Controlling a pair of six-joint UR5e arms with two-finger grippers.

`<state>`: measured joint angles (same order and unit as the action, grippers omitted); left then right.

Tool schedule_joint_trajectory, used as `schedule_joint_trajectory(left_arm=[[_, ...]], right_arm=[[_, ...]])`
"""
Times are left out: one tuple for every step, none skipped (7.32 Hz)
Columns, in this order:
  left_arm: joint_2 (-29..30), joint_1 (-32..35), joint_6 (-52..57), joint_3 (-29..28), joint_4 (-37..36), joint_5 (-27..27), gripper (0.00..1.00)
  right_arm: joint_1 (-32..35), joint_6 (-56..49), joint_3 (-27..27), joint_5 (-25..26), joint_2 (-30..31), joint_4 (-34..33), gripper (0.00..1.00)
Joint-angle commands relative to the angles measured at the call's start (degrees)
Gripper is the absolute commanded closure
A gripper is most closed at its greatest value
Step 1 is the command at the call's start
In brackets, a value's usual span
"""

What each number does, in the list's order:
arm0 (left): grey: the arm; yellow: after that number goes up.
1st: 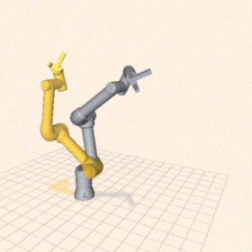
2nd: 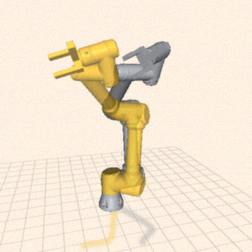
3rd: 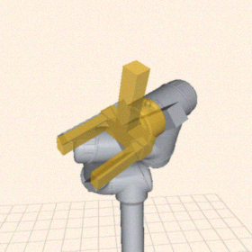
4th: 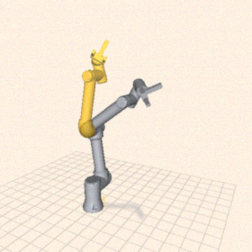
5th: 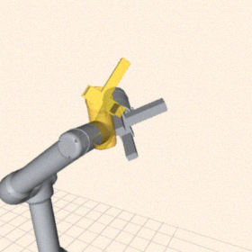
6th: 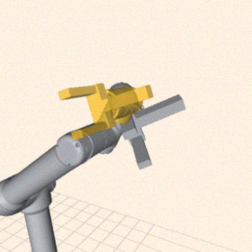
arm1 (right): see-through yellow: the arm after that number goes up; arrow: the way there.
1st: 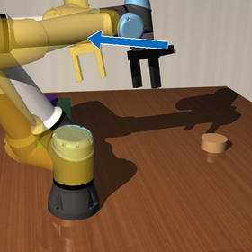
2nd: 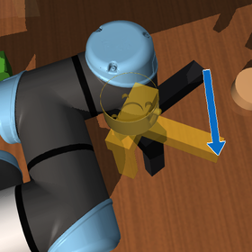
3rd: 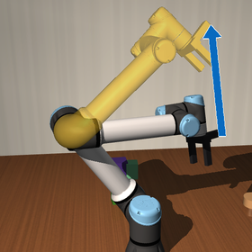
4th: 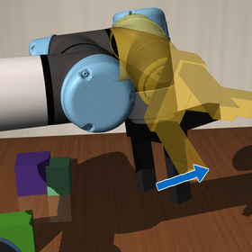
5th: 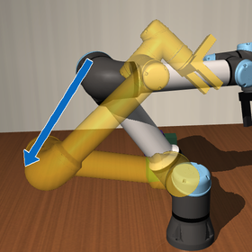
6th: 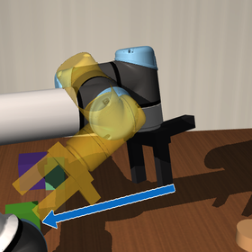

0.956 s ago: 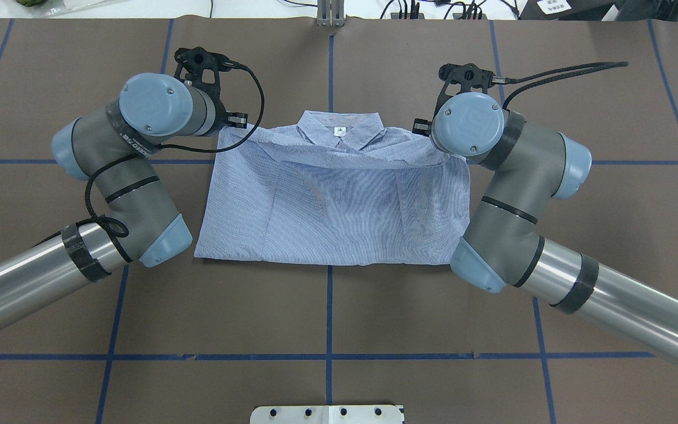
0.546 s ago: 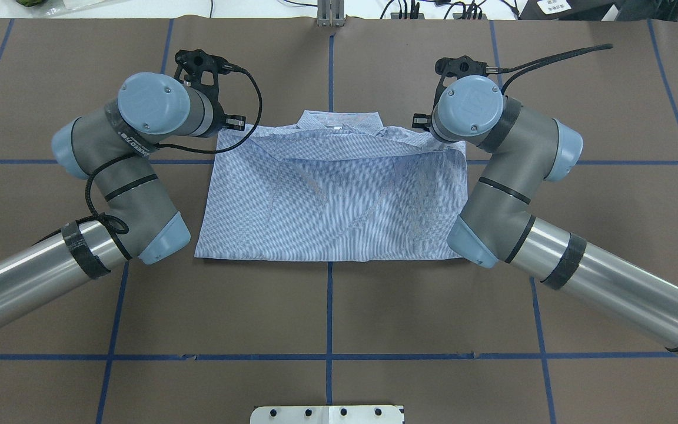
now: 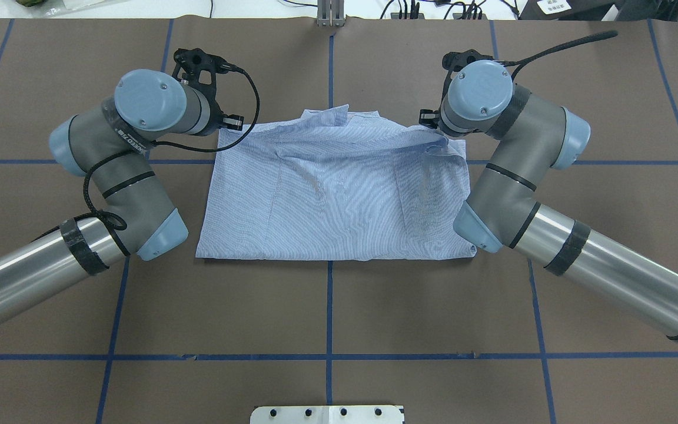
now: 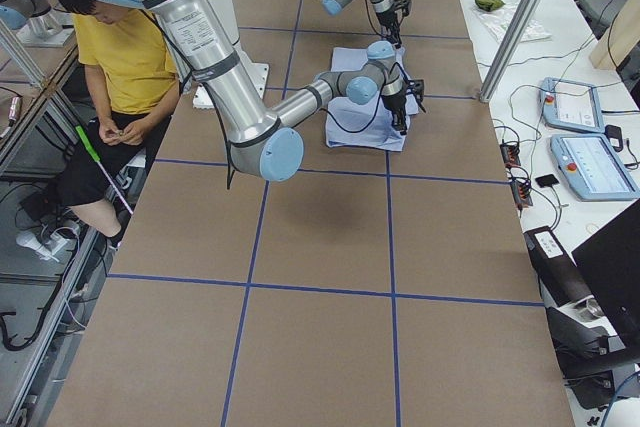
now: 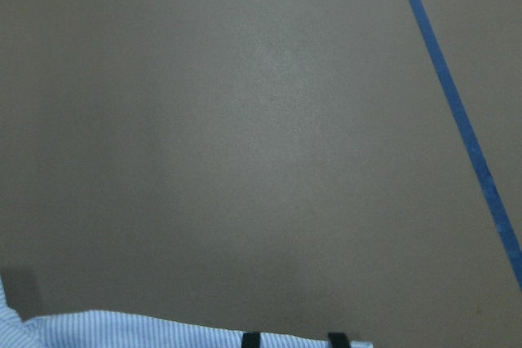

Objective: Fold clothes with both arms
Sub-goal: 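Lower the hem near the collar and open both grippers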

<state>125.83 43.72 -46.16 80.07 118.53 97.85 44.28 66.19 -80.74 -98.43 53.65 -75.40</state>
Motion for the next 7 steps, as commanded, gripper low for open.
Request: schedule_joint_trajectory(left_arm=[[-0.58, 3.48, 7.65, 0.17, 1.17, 7.87, 0.00], [-1.28, 3.39, 7.05, 0.34, 2.13, 7.89, 0.00], [-2.33, 3.39, 6.87, 0.35, 4.58, 7.89, 0.00], [-2.69, 3.39, 6.79, 0.52, 5.56, 7.89, 0.00], [-2.69, 3.39, 6.70, 0.78, 5.57, 7.80, 0.00], [-2.78, 3.39, 6.17, 1.48, 5.48, 7.80, 0.00], [-2.69, 3.39, 5.56, 1.84, 5.39, 7.80, 0.00]], right_arm=[[2.65, -3.18, -1.25, -7.29, -1.18, -0.45, 0.00], [2.65, -2.74, -2.65, -7.30, -1.36, -0.80, 0.00], [1.60, -1.95, -3.36, -6.78, -1.27, -0.89, 0.00], [-0.58, -0.29, -3.55, -5.29, -1.01, -0.72, 0.00], [-4.61, 3.03, -3.29, 0.47, -1.18, -0.54, 0.00], [-7.34, 3.06, -3.37, 4.35, -0.31, -0.80, 0.00], [-8.68, 2.80, -3.11, 6.04, 0.39, -0.89, 0.00]])
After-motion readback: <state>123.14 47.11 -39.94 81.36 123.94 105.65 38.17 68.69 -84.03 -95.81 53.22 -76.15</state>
